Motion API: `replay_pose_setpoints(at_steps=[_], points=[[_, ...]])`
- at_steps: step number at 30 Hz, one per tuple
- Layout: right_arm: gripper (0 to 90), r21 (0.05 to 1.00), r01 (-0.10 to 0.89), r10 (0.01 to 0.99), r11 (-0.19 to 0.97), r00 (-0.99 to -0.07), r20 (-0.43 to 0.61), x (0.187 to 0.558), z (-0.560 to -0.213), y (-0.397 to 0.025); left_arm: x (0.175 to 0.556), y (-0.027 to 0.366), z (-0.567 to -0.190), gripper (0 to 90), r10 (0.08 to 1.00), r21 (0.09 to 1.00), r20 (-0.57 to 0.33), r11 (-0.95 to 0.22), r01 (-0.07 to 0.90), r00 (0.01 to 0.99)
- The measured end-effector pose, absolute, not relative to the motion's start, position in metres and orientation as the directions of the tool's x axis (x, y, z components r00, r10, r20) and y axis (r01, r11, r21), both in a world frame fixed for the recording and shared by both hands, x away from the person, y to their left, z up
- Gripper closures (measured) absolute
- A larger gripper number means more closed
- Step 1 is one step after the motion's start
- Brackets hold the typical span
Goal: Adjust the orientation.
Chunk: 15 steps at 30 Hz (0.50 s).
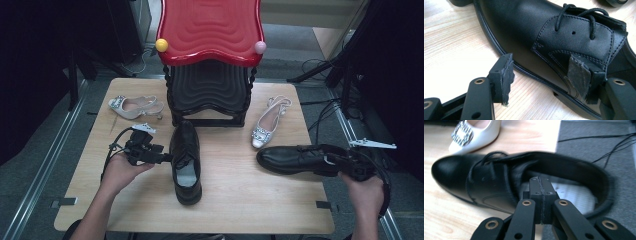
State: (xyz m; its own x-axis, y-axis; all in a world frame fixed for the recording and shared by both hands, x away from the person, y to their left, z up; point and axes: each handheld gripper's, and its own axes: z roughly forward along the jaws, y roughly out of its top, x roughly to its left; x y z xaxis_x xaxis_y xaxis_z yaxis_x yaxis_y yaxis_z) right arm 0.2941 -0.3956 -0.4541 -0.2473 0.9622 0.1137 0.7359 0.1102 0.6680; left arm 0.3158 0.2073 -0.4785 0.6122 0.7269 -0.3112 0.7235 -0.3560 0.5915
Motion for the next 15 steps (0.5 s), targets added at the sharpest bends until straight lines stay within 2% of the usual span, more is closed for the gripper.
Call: replay_pose_setpoints(at_steps=[6,15], points=[[90.0,0.657,0.738,0.954,0.155,-0.286,0.096,0.299,-0.456,-0.383,0.315,0.208,-0.478,37.6,0.729,0.594,-0.309,-0.354,0.723,0.611],[90.0,0.657,0.731,0.929,0.185,-0.347,0.125,0.297,-0.455,-0.37,0.315,0.207,-0.478,37.6,0.727,0.591,-0.312,-0.356,0.724,0.612]])
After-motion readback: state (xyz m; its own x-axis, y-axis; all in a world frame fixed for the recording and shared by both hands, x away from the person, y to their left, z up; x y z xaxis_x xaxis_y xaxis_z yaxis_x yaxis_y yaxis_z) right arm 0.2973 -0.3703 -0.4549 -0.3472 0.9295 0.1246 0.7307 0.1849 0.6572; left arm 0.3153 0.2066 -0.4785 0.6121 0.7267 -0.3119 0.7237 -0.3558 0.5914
